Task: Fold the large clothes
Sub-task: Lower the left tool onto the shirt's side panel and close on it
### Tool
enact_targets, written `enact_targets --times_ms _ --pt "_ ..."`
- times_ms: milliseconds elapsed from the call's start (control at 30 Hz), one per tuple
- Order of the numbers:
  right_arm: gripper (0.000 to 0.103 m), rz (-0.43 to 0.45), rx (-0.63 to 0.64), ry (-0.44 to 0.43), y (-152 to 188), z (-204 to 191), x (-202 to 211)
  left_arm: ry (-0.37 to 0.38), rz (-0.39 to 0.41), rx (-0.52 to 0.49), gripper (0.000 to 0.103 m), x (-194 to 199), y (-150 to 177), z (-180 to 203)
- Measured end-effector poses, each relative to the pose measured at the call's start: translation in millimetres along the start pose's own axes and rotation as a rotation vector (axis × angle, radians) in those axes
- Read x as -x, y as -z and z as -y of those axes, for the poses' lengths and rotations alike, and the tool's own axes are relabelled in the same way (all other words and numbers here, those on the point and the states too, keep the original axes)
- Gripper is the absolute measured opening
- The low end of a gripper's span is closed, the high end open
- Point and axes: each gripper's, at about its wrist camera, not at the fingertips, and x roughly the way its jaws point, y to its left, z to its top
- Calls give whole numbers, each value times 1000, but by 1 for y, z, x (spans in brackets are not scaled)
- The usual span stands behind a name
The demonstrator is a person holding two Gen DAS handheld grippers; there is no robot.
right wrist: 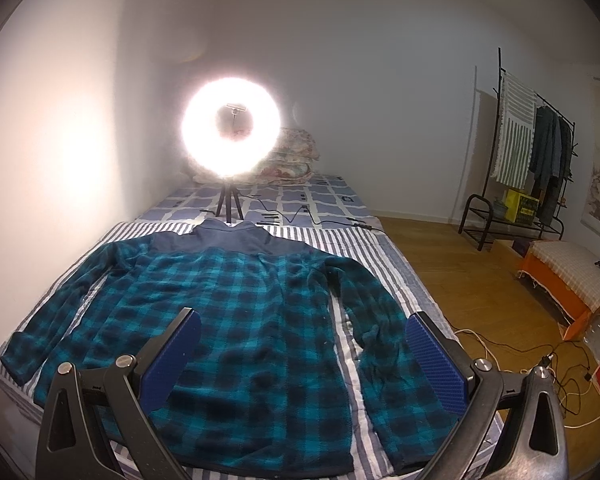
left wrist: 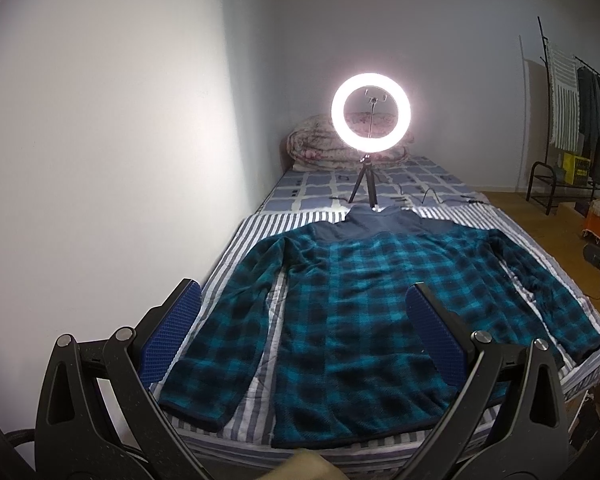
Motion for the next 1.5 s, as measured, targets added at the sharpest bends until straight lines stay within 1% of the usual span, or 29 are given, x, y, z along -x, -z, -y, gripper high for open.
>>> enact_targets --times_ms 167,300,400,500,600,667,700,767,833,900,1000,1133,1267,1300,1367,1400,1467,1500 --pt "103 7 20 -14 -3 -13 1 -34 -35 -14 103 -7 11 -10" --pt "103 0 34 -32 -4 -24 -1 -42 -65 -10 103 -15 22 -28" --pt "103 -7 44 -54 -4 -32 -3 -25 -88 19 103 -26 30 -50" --pt "103 -15 63 -82 -3 -41 -5 -9 -130 60 102 -42 35 -74" --pt "103 -28 81 -119 0 -50 -8 2 -196 76 93 -61 38 -91" --pt "103 -47 90 -149 2 -57 -12 11 -239 86 82 -74 40 -100" --pt "103 -56 98 -160 4 -61 -14 17 -258 91 80 -81 41 -103" --pt "103 -67 109 -180 7 -67 -15 0 -294 95 73 -94 43 -110" --pt "103 -73 114 -204 8 -71 -17 -23 -294 81 69 -100 43 -111" --pt "103 -75 116 -223 9 -72 -17 -38 -274 67 69 -101 41 -109" --pt "103 -76 116 -231 10 -71 -17 -40 -255 42 69 -101 38 -106" --pt "102 -81 108 -232 12 -70 -18 -31 -267 23 69 -109 35 -104" --pt "98 -73 111 -226 15 -67 -22 -22 -289 -1 68 -123 36 -102" --pt "98 -67 110 -228 15 -67 -22 -17 -294 -6 66 -126 36 -101" --pt "98 -58 108 -233 16 -66 -22 -4 -317 -20 48 -137 38 -101" --pt "97 -54 107 -238 16 -66 -23 1 -335 -20 45 -144 39 -103" --pt "97 -52 107 -245 15 -67 -24 16 -366 2 44 -158 42 -109" --pt "96 -51 107 -248 15 -67 -24 28 -394 20 44 -168 45 -113"
